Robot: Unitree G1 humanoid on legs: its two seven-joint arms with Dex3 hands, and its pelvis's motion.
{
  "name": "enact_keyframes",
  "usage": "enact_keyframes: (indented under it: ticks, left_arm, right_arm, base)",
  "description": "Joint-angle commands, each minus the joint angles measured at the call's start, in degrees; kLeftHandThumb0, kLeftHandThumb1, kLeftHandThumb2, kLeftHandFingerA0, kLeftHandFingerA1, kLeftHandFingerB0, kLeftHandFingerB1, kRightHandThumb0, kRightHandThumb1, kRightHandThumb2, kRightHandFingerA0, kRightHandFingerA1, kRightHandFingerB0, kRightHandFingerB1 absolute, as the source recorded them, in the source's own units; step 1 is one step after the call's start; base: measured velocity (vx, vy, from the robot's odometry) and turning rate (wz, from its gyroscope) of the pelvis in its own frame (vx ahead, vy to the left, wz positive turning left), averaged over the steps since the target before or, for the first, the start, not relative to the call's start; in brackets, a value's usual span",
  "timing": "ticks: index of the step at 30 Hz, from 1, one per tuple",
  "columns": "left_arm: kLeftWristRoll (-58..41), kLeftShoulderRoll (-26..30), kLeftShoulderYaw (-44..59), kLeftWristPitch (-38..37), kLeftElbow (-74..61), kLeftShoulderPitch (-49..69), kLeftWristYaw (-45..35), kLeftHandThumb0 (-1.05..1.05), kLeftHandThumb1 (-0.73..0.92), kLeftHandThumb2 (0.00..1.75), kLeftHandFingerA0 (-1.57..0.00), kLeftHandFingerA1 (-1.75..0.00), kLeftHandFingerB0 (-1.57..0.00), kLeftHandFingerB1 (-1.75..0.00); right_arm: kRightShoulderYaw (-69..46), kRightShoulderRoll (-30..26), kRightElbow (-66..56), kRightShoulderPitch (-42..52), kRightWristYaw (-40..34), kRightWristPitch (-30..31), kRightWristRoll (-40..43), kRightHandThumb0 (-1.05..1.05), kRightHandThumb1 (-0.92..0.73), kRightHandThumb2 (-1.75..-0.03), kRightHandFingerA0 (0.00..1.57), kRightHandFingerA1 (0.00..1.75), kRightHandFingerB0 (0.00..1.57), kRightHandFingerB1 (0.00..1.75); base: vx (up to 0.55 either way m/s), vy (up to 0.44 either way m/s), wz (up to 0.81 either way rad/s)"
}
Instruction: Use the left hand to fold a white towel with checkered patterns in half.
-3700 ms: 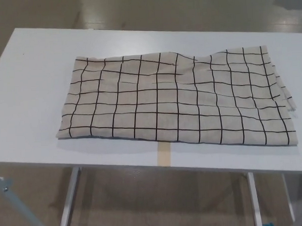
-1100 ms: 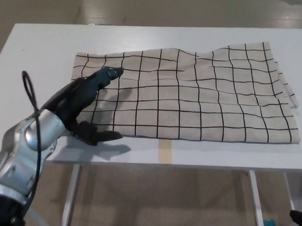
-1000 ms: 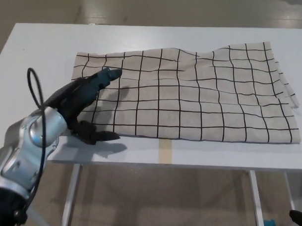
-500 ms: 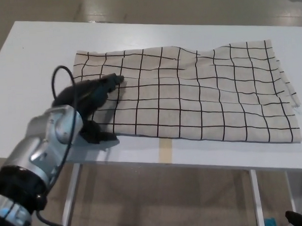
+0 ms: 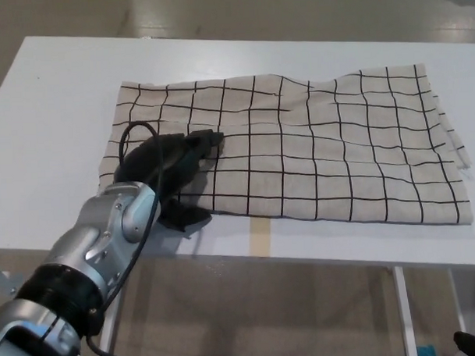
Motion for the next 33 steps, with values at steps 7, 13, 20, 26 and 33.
enact_keyframes:
  ticks: [7, 13, 20, 26, 33]
  left_arm:
    - [3.37, -1.95, -1.21, -1.49, 7.71, 0.53, 3.42, -0.38, 0.3, 0.73, 0.0, -0.28, 0.0, -0.34]
    - [3.5, -1.64, -1.38, -2.12, 10.66, -0.3, 3.8, -0.4, 0.31, 0.72, 0.0, -0.26, 0.0, -0.31]
    - [3.79, -0.72, -1.52, -3.47, 12.78, -0.49, 4.9, -0.41, 0.31, 0.72, 0.0, -0.27, 0.0, -0.33]
    - [4.73, -0.02, -2.46, -3.43, 13.38, -0.39, 5.41, -0.42, 0.31, 0.72, 0.0, -0.26, 0.0, -0.32]
    - [5.76, 1.8, -3.54, -4.28, 15.07, 0.92, 7.53, -0.53, 0.35, 0.73, -0.02, -0.19, -0.02, -0.25]
  right_arm:
    - [-0.71, 0.67, 1.62, 0.18, 1.41, -1.37, 1.89, -0.3, -0.56, -0.56, 0.55, 0.61, 0.57, 0.48]
    - [-0.34, 0.23, 0.82, 0.22, 0.71, -0.48, 0.93, -0.3, -0.56, -0.55, 0.55, 0.61, 0.57, 0.47]
    - [-0.44, 0.08, 1.57, -0.26, 0.85, -0.79, 1.01, -0.3, -0.56, -0.55, 0.54, 0.6, 0.57, 0.48]
    - [-0.72, 0.3, 0.86, 0.82, 1.3, -0.8, 1.59, -0.3, -0.55, -0.55, 0.54, 0.6, 0.57, 0.48]
    - [-0.67, -0.04, -0.28, 1.84, 1.56, -0.23, 1.58, -0.3, -0.55, -0.55, 0.54, 0.6, 0.57, 0.47]
  base:
    - [0.0, 0.0, 0.0]
    - [0.0, 0.0, 0.0]
    - [0.0, 0.0, 0.0]
    - [0.0, 0.0, 0.0]
    - [0.0, 0.0, 0.0]
